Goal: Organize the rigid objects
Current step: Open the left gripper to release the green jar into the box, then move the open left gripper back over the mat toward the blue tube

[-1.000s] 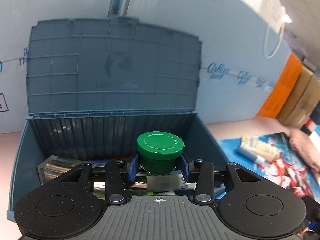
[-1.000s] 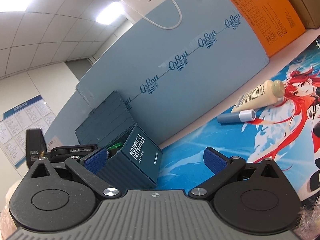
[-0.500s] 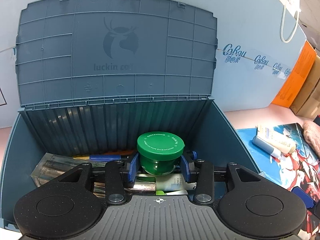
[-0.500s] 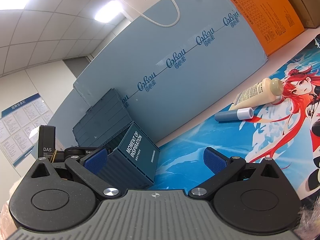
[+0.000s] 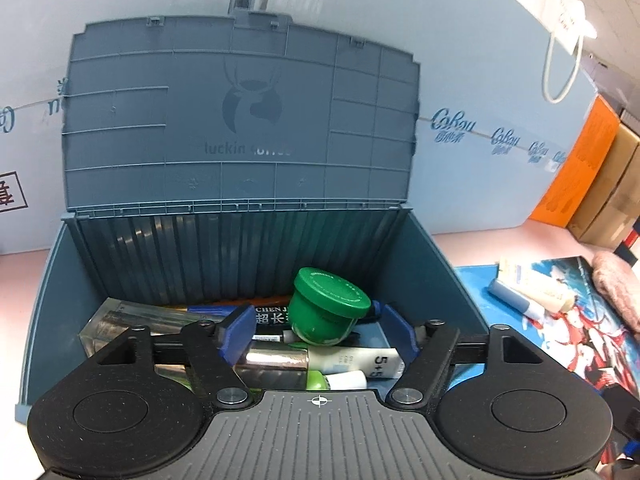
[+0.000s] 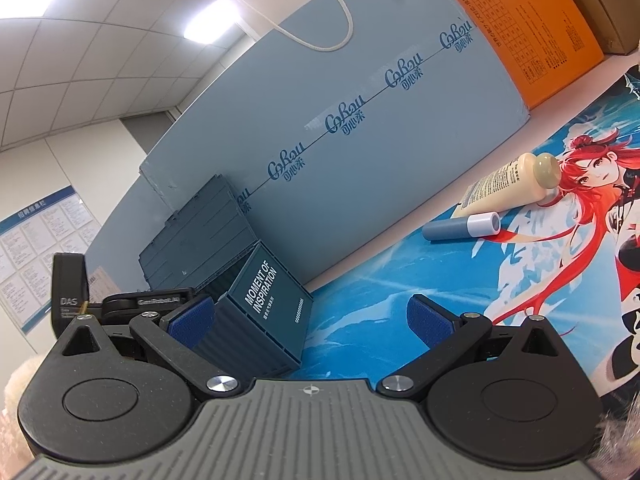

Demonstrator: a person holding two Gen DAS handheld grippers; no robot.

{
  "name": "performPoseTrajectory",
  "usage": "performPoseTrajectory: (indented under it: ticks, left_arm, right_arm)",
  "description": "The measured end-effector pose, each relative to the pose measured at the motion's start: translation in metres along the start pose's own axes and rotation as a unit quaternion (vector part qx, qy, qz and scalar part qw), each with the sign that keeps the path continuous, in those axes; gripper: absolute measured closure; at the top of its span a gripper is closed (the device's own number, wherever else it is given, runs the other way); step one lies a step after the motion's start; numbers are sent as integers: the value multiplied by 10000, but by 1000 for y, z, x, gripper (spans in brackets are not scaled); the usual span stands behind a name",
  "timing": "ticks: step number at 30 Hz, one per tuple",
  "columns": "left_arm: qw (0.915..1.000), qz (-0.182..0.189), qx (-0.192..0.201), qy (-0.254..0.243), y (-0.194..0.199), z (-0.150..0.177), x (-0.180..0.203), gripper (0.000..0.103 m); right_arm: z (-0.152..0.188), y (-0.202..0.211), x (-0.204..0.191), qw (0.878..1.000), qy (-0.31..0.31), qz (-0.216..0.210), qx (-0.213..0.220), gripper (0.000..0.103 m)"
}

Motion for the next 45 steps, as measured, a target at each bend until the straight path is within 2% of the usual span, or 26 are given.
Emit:
performPoseTrajectory:
  ticks: [4, 10, 17, 25, 37, 45]
  left_arm:
    - [9998, 102, 155, 113, 13, 0, -2, 19]
    - [9982, 184, 466, 317, 34, -4, -10, 13]
    - [9926, 359, 938, 683, 57, -5, -15, 11]
    - [9863, 537, 1273, 896, 75, -9, -13, 10]
    - [9803, 977, 1505, 831, 94, -14, 12, 9]
    - [9782, 1235, 1496, 743, 97, -12, 31, 8]
  right_arm:
    - [0, 0, 0, 10000, -8, 26, -3, 0]
    - [0, 1, 2, 10000, -30, 47, 1, 0]
    - [0, 2, 3, 10000, -44, 66, 13, 0]
    - [0, 2, 3, 10000, -48, 63, 29, 0]
    - [0, 3, 3, 9999, -58, 39, 72, 0]
    - [-2, 4, 2, 9999, -71, 10, 144, 0]
Point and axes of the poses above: each gripper's, at about its wrist camera, not at the fingertips, and y roughly against the way its jaws point, x to its right, z to its underside, the point moved 6 cm from there along -y, roughly the way its jaws point, and after that the axes turned 15 degrees about -z, right-handed, at the moved point
